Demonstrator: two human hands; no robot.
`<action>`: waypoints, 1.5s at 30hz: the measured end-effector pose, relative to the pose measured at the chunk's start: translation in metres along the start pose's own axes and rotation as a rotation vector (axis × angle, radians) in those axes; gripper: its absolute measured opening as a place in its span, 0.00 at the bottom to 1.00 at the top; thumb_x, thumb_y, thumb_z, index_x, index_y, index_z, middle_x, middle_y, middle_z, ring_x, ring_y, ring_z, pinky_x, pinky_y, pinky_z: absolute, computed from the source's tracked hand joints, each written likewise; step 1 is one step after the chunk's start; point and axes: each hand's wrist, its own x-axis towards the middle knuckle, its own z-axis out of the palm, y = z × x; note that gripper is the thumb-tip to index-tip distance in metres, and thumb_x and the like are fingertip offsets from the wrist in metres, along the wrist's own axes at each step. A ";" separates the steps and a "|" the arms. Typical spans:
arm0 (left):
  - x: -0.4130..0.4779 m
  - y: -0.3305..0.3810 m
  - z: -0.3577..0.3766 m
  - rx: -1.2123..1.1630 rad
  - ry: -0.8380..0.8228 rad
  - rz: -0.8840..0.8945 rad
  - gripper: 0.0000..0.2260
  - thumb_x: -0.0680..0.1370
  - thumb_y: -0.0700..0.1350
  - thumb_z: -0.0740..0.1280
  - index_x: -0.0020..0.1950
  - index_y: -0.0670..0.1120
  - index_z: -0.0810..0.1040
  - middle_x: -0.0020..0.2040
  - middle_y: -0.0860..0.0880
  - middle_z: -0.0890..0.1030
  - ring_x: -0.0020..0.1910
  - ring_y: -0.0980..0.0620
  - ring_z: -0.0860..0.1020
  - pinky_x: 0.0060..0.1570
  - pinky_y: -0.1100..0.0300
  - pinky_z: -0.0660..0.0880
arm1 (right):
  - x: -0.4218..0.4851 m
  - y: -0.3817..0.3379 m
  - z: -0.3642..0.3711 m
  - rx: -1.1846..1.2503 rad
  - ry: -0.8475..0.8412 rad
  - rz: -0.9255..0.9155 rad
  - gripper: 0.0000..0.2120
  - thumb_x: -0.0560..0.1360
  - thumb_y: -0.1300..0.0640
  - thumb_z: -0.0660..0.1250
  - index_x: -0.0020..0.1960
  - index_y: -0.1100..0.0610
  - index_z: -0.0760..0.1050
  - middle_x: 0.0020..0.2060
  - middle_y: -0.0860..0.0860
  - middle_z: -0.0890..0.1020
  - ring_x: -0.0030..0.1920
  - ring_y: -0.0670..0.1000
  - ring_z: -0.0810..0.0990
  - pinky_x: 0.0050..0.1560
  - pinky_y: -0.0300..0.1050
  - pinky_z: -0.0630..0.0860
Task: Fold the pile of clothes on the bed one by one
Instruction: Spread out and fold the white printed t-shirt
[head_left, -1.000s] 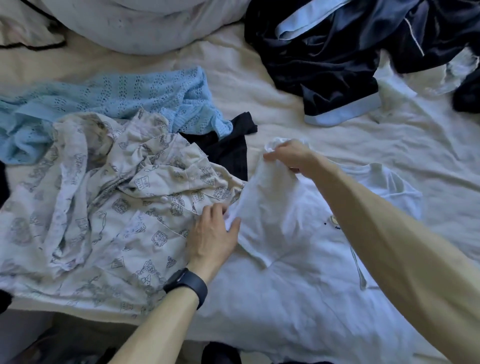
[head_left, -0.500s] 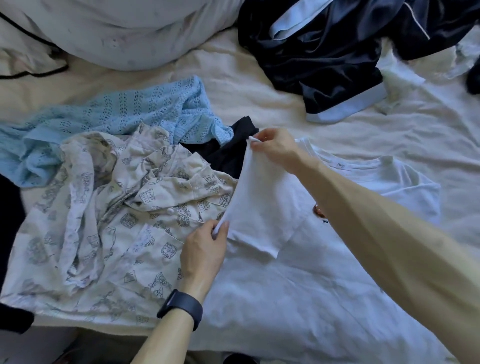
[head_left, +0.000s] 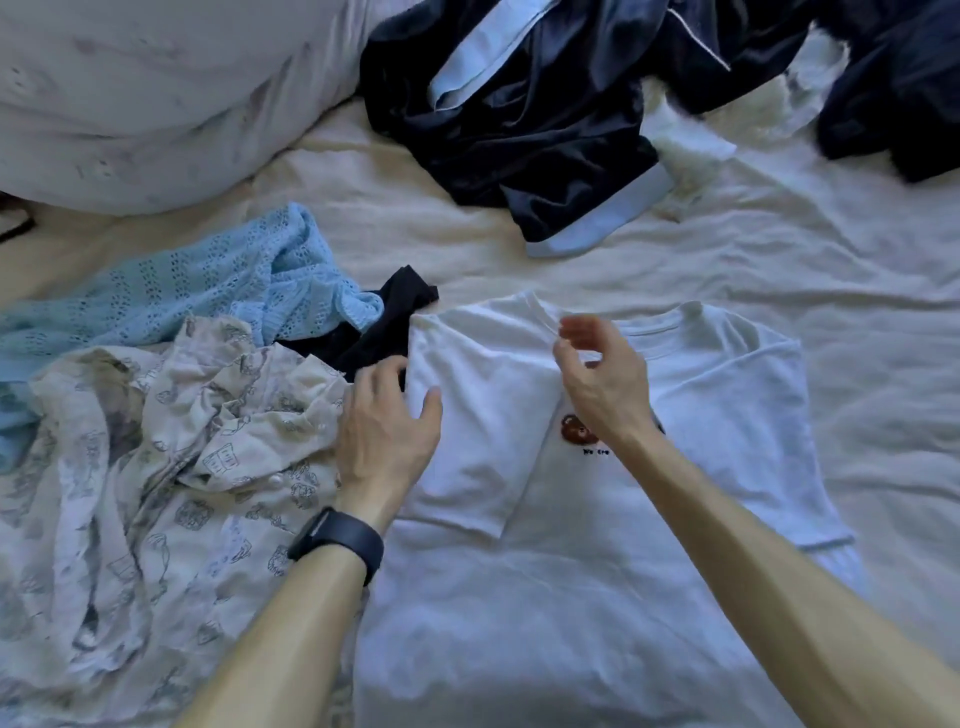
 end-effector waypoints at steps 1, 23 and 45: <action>0.016 0.010 0.004 0.009 0.006 0.042 0.21 0.77 0.51 0.69 0.68 0.45 0.73 0.62 0.42 0.74 0.62 0.41 0.72 0.59 0.48 0.69 | 0.001 0.016 -0.020 -0.048 0.076 -0.008 0.11 0.78 0.57 0.67 0.59 0.51 0.79 0.52 0.41 0.82 0.54 0.43 0.79 0.58 0.41 0.75; 0.120 0.050 0.034 0.566 -0.149 0.389 0.10 0.79 0.51 0.67 0.50 0.44 0.76 0.51 0.43 0.78 0.52 0.38 0.77 0.46 0.48 0.69 | 0.115 0.121 -0.155 -0.542 0.084 -0.072 0.16 0.76 0.46 0.64 0.56 0.56 0.80 0.55 0.59 0.80 0.56 0.64 0.78 0.53 0.57 0.74; -0.232 -0.085 0.103 0.365 -0.152 0.310 0.30 0.79 0.59 0.57 0.81 0.54 0.57 0.82 0.46 0.54 0.80 0.44 0.54 0.75 0.38 0.49 | -0.194 0.221 -0.111 -0.608 0.354 0.191 0.34 0.78 0.35 0.55 0.80 0.47 0.59 0.82 0.55 0.55 0.81 0.57 0.52 0.76 0.65 0.49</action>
